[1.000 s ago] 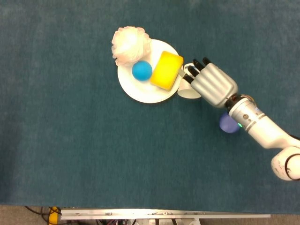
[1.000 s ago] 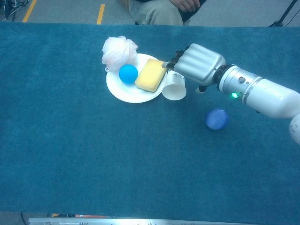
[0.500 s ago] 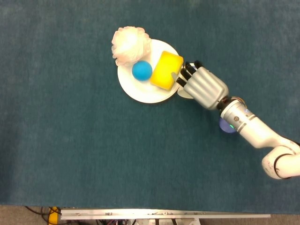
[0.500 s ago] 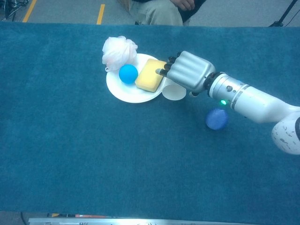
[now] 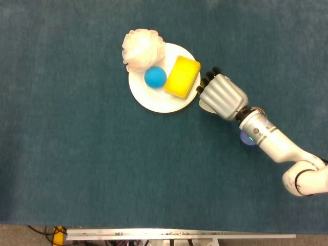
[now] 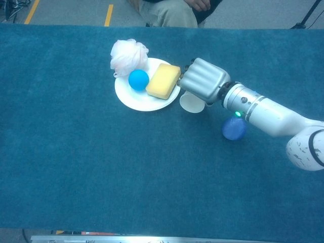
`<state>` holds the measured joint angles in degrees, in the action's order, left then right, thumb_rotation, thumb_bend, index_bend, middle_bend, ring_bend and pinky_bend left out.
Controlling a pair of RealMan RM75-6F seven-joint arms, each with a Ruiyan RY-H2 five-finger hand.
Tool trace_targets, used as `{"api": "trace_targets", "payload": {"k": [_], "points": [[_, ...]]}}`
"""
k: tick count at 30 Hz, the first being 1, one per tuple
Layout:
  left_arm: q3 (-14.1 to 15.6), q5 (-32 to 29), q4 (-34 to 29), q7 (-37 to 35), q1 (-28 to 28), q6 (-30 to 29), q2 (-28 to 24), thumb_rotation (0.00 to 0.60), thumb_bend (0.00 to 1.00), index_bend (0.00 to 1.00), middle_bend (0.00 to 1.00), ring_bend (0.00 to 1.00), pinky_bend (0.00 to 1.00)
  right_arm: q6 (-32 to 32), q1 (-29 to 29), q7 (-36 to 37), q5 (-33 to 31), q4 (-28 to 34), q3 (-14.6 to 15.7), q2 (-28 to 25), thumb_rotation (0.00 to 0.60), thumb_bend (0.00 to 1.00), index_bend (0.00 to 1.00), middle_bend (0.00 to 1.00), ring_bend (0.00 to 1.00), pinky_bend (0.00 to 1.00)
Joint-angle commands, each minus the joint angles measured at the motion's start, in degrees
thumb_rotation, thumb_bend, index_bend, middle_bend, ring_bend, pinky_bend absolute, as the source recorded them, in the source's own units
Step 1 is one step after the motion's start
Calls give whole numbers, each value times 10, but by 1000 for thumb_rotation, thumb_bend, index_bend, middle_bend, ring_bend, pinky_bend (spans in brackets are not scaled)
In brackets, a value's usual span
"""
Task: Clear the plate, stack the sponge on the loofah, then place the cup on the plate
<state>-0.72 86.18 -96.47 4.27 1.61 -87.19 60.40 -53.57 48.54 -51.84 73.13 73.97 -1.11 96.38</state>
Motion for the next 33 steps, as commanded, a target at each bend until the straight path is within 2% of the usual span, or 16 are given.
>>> {"api": "trace_targets", "payload": {"k": [1,9,16,26,33], "points": [[0,0,1,-1,0,0,0,600,408,195,252,208,113,-2,-2,7,0,8,-2,-5,600,0,471,474,368,390],[-1,3,1,1,3,3,-1,600,408,195,251,208,112,-16,-6,51,13,116,-22,-47,600,0,471,475,370,398],[0,9,-4,5,3,0,-4,600,408,195,252,208,112,-6,7,39,12,205,-30,-52,600,0,471,475,370,398],[7,19,-5,0,-8,-16,-14,600,408,195,252,208,113,11,40,-89,-76,229,-30,2,600,0,471,464,351,398],[11,22,1,-9,-17,-26,-16,600,408,194,251,208,112,4,60,-150,-132,227,-24,32,600,0,458,436,319,400]]}}
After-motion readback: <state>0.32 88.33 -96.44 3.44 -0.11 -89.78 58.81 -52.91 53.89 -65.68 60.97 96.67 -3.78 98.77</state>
